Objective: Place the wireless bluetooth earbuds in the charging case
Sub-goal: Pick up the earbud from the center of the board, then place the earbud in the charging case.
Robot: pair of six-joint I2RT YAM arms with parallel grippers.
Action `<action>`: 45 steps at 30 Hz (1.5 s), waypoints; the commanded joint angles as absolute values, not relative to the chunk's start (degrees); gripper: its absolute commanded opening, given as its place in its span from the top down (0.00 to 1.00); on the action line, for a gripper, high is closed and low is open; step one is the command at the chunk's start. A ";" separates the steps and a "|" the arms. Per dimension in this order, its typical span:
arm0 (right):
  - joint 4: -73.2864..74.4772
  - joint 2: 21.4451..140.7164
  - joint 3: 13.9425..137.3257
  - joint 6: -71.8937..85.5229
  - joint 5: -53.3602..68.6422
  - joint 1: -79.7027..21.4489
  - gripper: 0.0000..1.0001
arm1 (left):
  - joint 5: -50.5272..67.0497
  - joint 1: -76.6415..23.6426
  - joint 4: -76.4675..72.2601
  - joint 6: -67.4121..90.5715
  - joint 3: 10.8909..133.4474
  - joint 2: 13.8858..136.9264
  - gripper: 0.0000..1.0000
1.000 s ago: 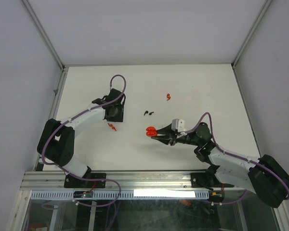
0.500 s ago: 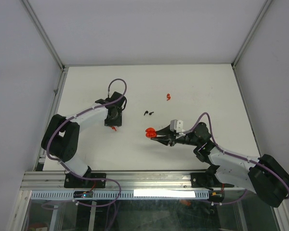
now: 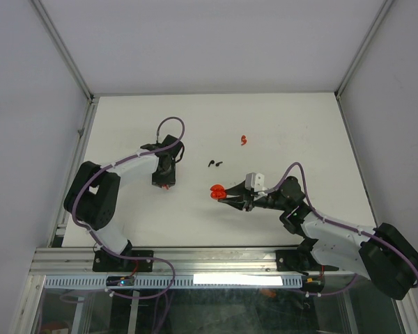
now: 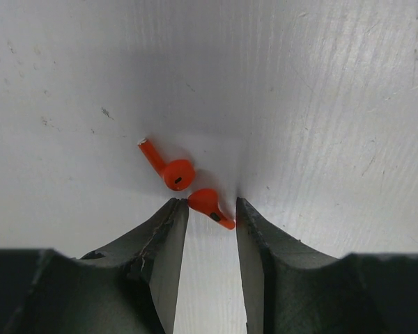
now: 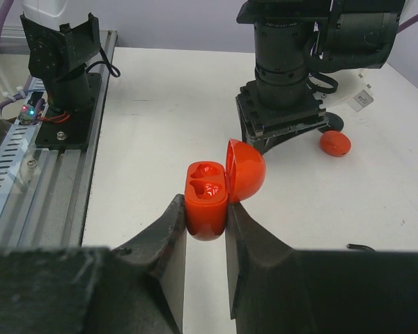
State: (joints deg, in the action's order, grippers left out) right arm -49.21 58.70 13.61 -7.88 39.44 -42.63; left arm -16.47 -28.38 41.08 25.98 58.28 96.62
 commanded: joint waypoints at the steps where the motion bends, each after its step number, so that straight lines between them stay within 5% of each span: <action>1: -50.41 58.43 16.35 -9.34 39.56 -42.98 1.00 | -16.87 -27.63 39.22 26.10 58.31 97.54 0.64; 22: -49.04 58.18 16.26 -12.22 37.02 -45.26 1.00 | -9.78 -27.32 29.39 25.48 53.90 90.28 0.90; 45: -58.70 60.30 18.11 -9.54 18.47 -47.51 1.00 | -16.52 -42.53 -2.15 27.31 40.25 54.81 0.92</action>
